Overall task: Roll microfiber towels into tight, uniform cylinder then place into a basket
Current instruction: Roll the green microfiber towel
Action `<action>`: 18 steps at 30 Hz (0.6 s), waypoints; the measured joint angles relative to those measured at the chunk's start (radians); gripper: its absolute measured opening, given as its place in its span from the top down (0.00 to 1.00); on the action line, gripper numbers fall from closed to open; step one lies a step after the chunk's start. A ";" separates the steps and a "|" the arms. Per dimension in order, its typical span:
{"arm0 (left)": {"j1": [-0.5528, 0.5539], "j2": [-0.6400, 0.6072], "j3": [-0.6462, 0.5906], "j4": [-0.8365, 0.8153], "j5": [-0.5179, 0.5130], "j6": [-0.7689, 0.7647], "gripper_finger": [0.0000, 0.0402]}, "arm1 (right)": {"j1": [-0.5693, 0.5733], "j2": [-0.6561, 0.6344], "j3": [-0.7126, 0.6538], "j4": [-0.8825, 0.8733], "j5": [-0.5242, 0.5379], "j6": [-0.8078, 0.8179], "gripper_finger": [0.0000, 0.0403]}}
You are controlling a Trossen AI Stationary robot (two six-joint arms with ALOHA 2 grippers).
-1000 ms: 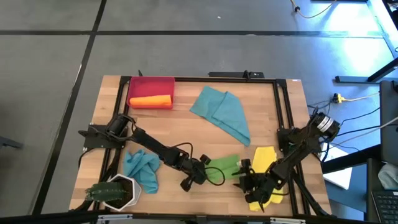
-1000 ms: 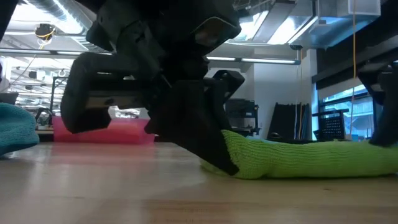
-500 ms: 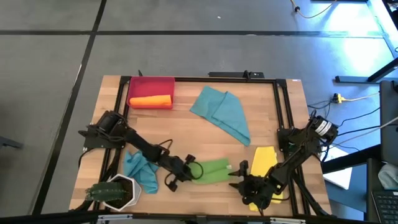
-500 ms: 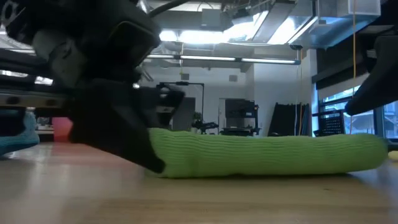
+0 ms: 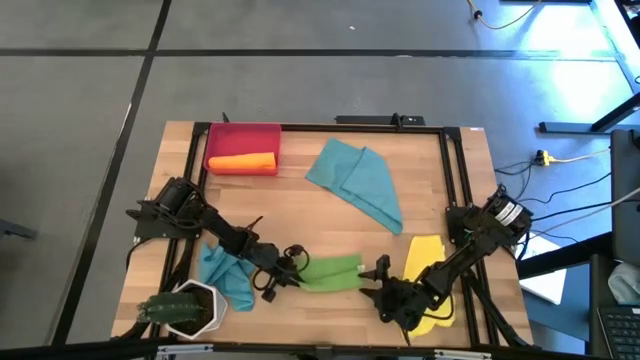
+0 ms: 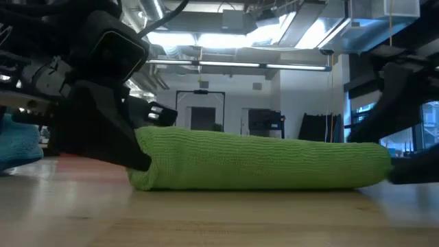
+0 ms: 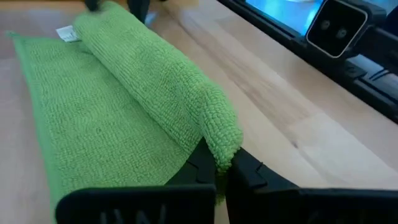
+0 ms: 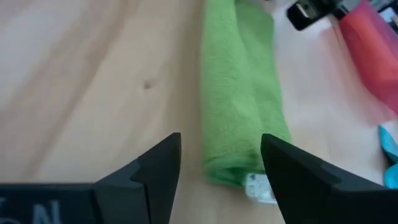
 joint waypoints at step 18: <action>-0.004 -0.003 0.002 0.005 0.000 -0.019 1.00 | -0.064 0.021 0.000 0.067 -0.091 0.007 0.81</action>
